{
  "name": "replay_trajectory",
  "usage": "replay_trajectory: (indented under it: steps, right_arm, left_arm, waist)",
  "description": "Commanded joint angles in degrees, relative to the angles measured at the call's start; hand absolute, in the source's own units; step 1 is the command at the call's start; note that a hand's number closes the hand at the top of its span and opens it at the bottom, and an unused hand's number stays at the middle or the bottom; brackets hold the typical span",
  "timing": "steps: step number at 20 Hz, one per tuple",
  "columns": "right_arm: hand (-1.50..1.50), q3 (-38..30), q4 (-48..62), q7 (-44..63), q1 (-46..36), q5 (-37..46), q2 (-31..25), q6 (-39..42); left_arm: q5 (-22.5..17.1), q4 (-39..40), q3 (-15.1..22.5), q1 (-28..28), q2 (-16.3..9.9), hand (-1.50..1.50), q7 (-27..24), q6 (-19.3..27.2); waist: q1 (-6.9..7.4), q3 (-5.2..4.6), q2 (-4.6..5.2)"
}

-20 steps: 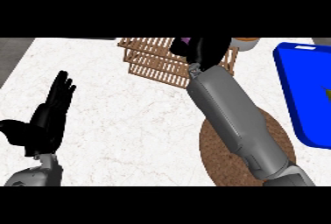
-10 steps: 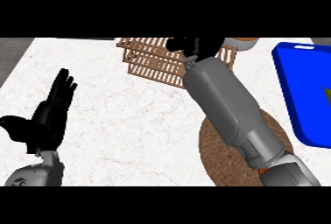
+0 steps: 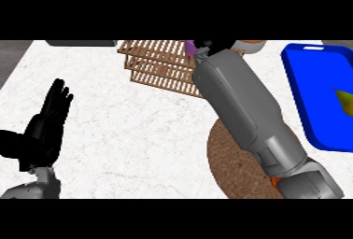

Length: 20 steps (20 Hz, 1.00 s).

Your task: Pick the can from the placemat and place it in the tiered shelf

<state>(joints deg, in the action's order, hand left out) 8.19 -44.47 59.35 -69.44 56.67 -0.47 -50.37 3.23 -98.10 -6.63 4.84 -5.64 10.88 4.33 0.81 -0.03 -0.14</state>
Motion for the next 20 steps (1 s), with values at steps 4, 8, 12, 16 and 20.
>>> replay_trajectory:
  steps: [4, 8, 12, 16, 20]
  right_arm:
    - [-1.5, -2.9, -13.1, 10.9, 8.5, 7.5, 0.0, -2.0]
    - [-1.5, -4.1, -25.1, 13.8, 13.2, 10.5, -0.5, 6.4]
    - [-1.5, -2.3, -40.0, 14.0, 22.5, 11.4, -0.1, 13.8]
    - [-1.5, 0.1, -56.4, 13.0, 33.6, 10.3, -1.1, 18.2]
    - [-1.5, 1.8, -71.1, 13.3, 41.7, 9.5, -3.3, 24.9]
  left_arm:
    - [-1.2, -0.7, -2.4, -2.0, -1.1, 0.0, 1.0, 0.0]
    - [0.3, 0.7, -2.1, -3.2, 0.1, 0.0, -1.5, 1.4]
    - [-0.3, -1.3, -2.3, -4.1, -0.7, 0.0, 0.4, 0.7]
    - [1.1, -1.7, -1.0, -5.1, 0.4, 0.0, -1.1, 1.4]
    - [0.3, -2.8, -0.7, -3.2, 0.4, 0.0, 1.6, 1.3]
  waist:
    - [-3.34, 0.05, -1.13]
    - [-4.61, 0.0, -1.36]
    - [-4.91, 0.02, -1.61]
    - [-4.41, 0.05, -1.19]
    - [-3.58, 0.05, -0.89]
